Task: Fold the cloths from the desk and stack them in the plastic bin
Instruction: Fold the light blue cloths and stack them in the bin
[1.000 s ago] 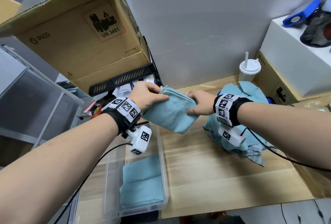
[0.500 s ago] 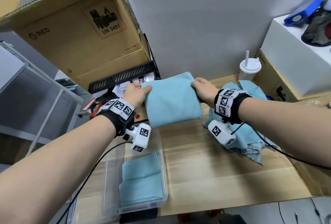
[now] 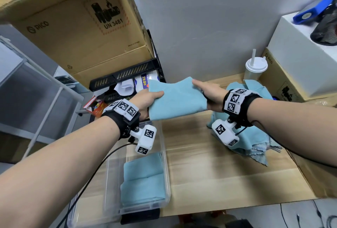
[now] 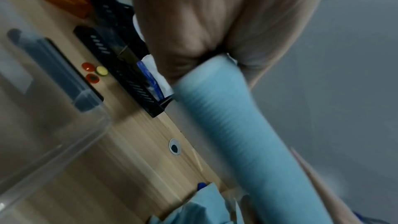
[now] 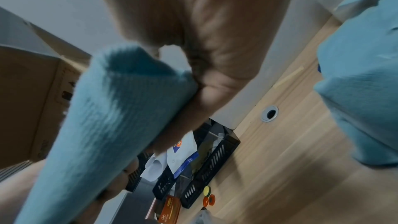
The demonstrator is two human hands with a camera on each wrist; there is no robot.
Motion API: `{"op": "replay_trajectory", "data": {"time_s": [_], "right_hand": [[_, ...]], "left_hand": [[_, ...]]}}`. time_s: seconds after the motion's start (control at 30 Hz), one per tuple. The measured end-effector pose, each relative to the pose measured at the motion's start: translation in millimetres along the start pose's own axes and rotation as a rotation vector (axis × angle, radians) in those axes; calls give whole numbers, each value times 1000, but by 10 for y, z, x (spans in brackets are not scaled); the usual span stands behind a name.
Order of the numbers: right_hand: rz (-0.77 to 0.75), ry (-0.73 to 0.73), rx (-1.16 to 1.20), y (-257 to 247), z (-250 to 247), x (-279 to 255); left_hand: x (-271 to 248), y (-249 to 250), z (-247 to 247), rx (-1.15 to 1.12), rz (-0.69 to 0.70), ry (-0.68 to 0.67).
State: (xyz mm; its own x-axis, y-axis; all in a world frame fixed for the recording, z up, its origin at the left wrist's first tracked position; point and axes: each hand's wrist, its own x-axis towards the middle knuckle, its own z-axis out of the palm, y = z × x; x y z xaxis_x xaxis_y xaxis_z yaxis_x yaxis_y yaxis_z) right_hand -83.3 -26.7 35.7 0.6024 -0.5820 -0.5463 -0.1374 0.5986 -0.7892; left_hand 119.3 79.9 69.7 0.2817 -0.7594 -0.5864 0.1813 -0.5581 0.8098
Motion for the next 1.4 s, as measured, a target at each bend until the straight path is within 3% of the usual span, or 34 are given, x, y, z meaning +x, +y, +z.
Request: {"op": "replay_trajectory", "data": {"time_s": [0.1, 0.17, 0.3, 0.43, 0.6, 0.8, 0.97, 1.1, 1.27, 1.4], "right_hand": [[84, -127, -125, 39, -1, -64], [65, -76, -189, 73, 15, -51], [15, 1, -147, 137, 13, 22], [121, -82, -63, 185, -38, 12], [113, -155, 17, 183, -97, -8], [43, -111, 167, 146, -157, 31], [67, -86, 244, 191, -137, 92], [49, -171, 220, 183, -145, 72], [-5, -276, 65, 176, -141, 23], [-61, -206, -37, 194, -61, 6]], "left_hand": [[58, -29, -59, 212, 134, 106], [79, -71, -79, 390, 248, 163], [73, -143, -72, 402, 334, 199], [45, -152, -80, 341, 242, 65], [-15, -132, -109, 139, 107, -75], [58, -186, -241, 63, -23, -76], [38, -177, -201, -12, 31, -63], [29, -159, -226, -9, 82, -91], [30, -127, -281, 12, 81, -171], [-20, -92, -295, 20, 69, -198]]}}
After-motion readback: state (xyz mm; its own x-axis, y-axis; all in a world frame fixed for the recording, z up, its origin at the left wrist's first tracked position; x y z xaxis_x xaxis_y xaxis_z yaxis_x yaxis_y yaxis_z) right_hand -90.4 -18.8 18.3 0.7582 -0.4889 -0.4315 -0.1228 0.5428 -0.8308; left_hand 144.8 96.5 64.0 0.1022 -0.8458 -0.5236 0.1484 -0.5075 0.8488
